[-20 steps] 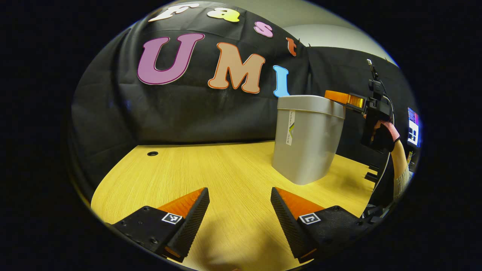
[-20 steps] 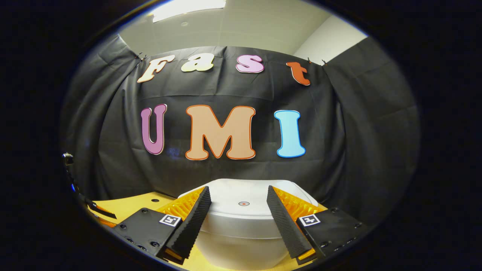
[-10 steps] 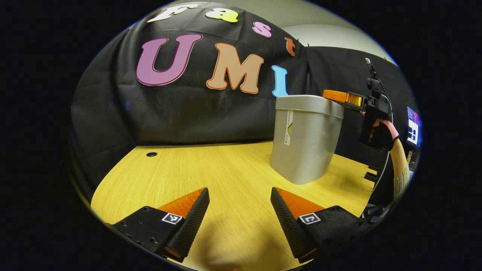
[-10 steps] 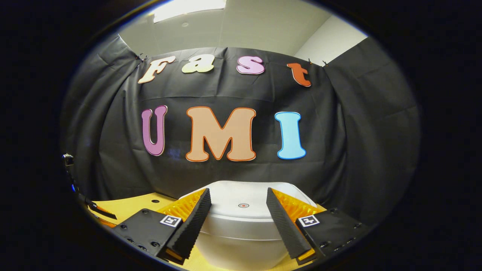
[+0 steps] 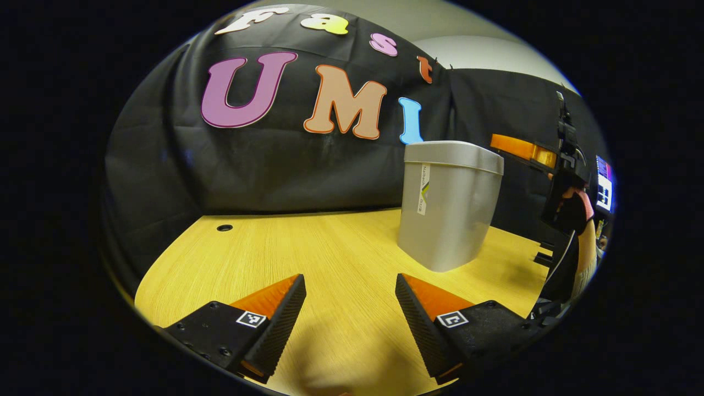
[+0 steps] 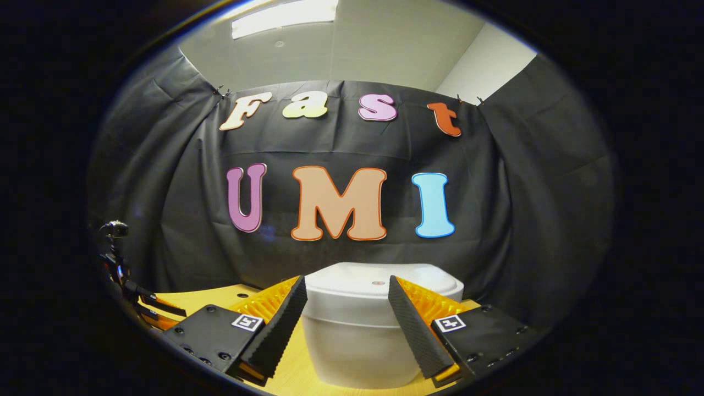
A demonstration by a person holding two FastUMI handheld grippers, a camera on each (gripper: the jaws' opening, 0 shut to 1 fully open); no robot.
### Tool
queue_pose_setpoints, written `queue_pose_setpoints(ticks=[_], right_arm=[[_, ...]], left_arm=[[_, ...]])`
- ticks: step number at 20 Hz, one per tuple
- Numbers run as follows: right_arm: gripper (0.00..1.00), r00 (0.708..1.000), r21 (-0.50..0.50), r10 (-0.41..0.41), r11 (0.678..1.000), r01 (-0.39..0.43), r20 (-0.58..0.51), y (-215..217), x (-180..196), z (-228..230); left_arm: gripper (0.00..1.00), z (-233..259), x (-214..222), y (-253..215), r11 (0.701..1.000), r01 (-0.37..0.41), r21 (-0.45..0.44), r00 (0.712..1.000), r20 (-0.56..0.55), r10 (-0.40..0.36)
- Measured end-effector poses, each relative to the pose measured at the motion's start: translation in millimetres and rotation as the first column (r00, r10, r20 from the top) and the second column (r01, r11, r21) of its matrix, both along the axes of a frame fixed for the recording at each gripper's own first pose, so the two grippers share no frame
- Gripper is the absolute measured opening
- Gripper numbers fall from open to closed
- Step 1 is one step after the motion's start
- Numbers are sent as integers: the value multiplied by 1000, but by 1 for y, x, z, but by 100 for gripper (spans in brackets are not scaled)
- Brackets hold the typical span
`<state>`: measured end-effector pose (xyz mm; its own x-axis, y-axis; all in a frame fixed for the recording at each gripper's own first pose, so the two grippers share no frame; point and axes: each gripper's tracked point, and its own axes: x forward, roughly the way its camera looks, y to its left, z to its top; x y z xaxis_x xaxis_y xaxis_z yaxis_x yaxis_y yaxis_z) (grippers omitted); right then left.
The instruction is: Press the lid of the desktop garbage bin to open it, pick up the crumpled paper on the desktop and throw it into the bin, then pick up the pop can on the desktop and drop it into the bin, and finally close the garbage bin lid.
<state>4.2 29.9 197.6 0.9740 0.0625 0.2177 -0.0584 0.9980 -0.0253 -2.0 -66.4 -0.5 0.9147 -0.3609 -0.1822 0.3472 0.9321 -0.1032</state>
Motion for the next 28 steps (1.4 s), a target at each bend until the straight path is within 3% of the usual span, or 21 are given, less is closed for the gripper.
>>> queue_pose_setpoints(ticks=[11, 12, 15, 28], right_arm=[[100, 998, 118, 53, 992, -50, -30, 0, -26, -73], [94, 998, 124, 51, 991, -47, -31, -3, -26, -77], [98, 998, 136, 53, 990, -48, -31, -4, -25, -88], [98, 998, 134, 35, 991, -29, -43, -10, -27, -97]], left_arm=[[96, 7, 1, 3, 1000, -15, 15, 999, 38, 14], [96, 8, 2, 4, 1000, -17, 17, 999, 42, 16], [96, 7, 2, 0, 1000, -13, -3, 999, 43, 13], [96, -7, 5, -3, 1000, -6, -2, 1000, 7, 6]])
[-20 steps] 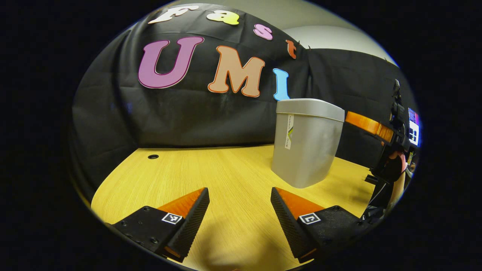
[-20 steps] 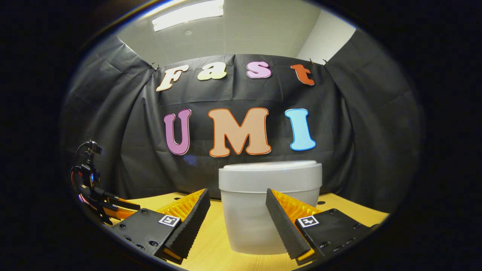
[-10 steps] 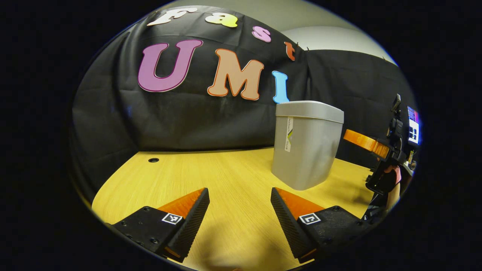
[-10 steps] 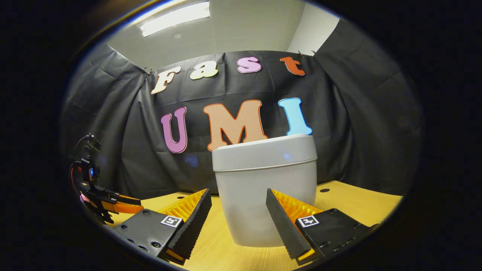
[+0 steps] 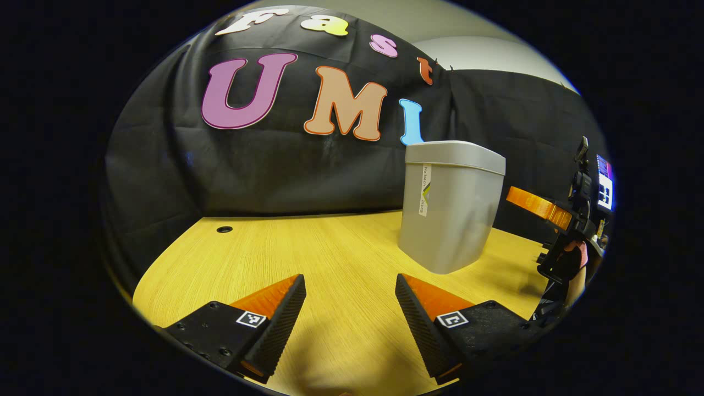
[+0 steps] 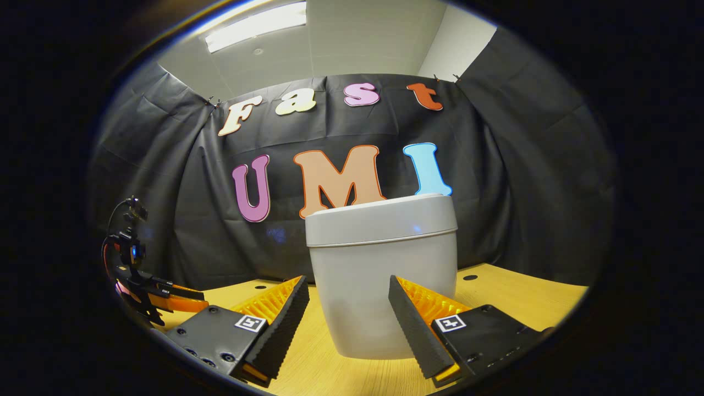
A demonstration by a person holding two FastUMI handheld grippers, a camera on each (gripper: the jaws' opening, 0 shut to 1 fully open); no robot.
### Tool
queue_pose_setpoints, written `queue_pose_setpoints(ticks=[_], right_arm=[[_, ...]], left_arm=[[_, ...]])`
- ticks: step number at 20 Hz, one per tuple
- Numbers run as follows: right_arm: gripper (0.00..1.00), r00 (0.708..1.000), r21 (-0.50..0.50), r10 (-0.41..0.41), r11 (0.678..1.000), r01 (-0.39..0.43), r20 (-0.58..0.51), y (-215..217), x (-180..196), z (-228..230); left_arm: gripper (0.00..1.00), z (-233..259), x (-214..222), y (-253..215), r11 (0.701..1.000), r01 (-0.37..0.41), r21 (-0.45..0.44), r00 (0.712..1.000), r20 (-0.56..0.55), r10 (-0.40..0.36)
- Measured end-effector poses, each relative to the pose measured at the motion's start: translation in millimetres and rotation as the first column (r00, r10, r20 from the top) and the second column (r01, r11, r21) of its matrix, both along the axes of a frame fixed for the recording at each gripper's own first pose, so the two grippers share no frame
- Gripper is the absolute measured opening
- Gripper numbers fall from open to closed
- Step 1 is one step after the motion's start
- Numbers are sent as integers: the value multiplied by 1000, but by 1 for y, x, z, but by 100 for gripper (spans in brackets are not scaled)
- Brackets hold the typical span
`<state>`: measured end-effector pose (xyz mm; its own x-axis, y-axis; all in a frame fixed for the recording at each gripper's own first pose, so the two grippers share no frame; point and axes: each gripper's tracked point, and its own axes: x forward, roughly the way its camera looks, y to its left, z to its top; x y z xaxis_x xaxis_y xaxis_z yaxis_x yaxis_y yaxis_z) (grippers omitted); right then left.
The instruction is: Press the lid of the desktop garbage bin to open it, pick up the crumpled paper on the desktop and throw it into the bin, then pick up the pop can on the desktop and drop it into the bin, and finally close the garbage bin lid.
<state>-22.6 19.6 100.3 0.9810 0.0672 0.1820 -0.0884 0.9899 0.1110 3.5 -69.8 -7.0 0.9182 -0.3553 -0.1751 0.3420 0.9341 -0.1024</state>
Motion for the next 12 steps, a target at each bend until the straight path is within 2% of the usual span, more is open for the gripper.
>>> queue_pose_setpoints(ticks=[2, 12], right_arm=[[95, 1000, 0, -1, 1000, 1, -3, -1, 0, -1], [95, 1000, -12, 5, 1000, -5, -16, 2, 0, -5]], left_arm=[[96, 0, 1, -1, 1000, 3, 0, 1000, -2, -3], [96, -1, 0, -2, 1000, 5, -2, 1000, -9, -5]])
